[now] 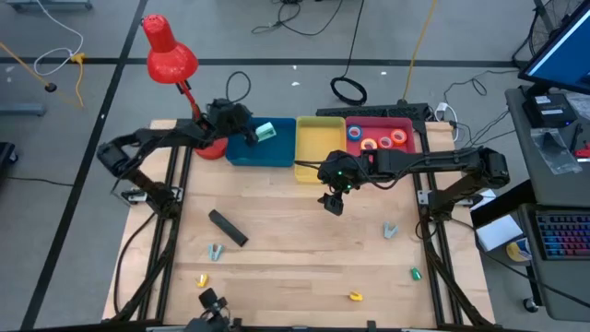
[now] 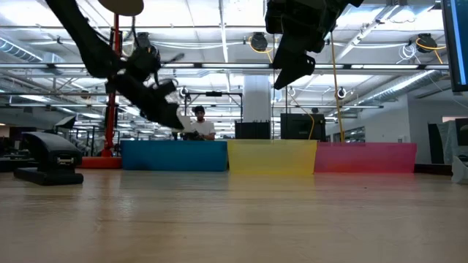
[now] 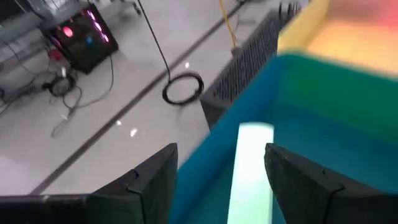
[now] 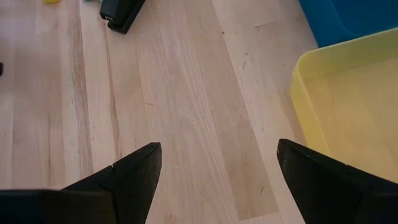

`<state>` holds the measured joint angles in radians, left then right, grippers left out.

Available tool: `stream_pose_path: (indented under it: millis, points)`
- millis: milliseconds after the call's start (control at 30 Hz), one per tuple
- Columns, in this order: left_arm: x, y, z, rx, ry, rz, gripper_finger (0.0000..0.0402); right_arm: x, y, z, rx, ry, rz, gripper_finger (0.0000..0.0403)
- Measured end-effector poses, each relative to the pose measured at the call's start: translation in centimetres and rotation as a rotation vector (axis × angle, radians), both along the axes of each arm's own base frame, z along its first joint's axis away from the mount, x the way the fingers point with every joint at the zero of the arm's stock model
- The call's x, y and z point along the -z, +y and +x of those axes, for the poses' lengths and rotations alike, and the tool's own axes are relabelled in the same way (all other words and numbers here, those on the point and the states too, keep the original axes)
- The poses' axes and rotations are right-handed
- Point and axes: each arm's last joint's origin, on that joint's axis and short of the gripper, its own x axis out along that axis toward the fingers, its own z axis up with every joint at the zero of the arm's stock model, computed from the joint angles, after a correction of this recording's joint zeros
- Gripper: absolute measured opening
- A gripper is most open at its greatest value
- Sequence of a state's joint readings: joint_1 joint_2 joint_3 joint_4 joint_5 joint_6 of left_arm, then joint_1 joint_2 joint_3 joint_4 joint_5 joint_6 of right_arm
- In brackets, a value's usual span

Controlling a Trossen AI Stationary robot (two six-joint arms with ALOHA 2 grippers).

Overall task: Pick and place Stapler, Stapler remover, tape
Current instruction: Put the large black stapler into the blue bin

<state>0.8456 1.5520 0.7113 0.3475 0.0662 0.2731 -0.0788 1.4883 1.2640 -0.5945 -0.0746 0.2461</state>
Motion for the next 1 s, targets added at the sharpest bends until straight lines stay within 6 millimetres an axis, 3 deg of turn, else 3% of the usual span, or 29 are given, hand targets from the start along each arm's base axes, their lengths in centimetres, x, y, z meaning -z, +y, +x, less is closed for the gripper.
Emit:
stream_pose_path:
  millis: [200, 467, 700, 1000]
  points:
    - [-4.4, -3.8, -0.4, 0.036, -0.101, -0.076, 0.0241, 0.0, 0.0, 0.0, 0.000, 0.000, 0.000, 0.0308]
    - [-8.3, -13.9, -0.8, 0.373, -0.083, -0.214, 0.0241, 0.0, 0.0, 0.0, -0.006, 0.000, -0.004, 0.0308]
    - [-9.3, -21.4, -2.5, 0.643, 0.022, -0.192, 0.0241, 0.0, 0.0, 0.0, -0.008, 0.000, -0.005, 0.0308]
    - [-7.9, -26.8, -2.5, 0.803, 0.212, -0.058, 0.0241, 0.0, 0.0, 0.0, -0.020, -0.002, -0.014, 0.0308]
